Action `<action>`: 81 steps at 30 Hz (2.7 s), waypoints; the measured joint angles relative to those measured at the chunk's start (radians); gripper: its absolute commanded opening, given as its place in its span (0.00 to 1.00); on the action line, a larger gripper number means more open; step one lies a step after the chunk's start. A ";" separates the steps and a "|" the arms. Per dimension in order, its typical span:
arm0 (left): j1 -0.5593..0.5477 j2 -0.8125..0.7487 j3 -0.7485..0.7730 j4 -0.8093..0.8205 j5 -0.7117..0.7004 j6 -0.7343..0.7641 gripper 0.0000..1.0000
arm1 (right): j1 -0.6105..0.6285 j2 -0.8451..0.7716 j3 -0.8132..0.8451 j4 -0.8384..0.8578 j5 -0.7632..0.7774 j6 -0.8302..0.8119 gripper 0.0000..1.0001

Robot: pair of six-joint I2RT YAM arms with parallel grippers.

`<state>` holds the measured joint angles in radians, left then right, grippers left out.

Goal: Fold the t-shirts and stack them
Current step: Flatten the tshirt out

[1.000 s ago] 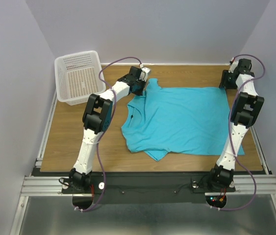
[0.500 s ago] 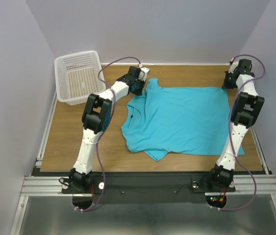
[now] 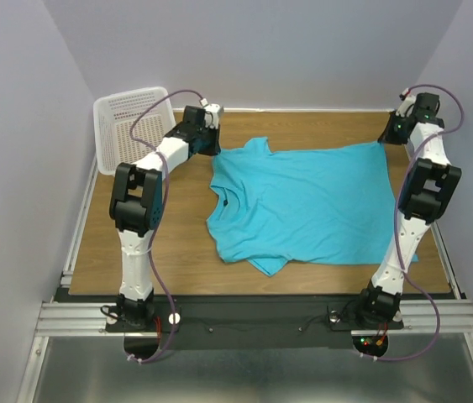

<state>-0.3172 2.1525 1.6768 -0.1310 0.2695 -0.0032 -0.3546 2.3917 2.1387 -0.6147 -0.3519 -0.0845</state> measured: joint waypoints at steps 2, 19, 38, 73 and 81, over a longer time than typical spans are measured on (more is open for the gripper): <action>0.019 -0.044 -0.009 0.026 0.017 -0.013 0.00 | 0.000 -0.056 -0.022 0.024 -0.023 0.024 0.01; 0.051 -0.317 -0.165 0.122 0.076 -0.024 0.00 | -0.002 -0.417 -0.252 0.115 -0.186 0.100 0.01; 0.077 -1.286 -0.348 0.352 -0.180 -0.029 0.00 | -0.129 -1.136 -0.059 0.113 -0.115 0.153 0.01; 0.077 -0.238 -0.408 0.549 -0.040 -0.134 0.00 | -0.008 -0.549 -0.796 0.486 -0.143 0.174 0.01; 0.077 -0.029 -0.176 0.448 -0.091 -0.156 0.00 | 0.037 -0.259 -0.566 0.547 -0.061 0.167 0.01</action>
<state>-0.2401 2.1231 1.5009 0.3168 0.1783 -0.1589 -0.3176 2.1323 1.5726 -0.0681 -0.4129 0.0826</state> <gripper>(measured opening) 0.036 0.020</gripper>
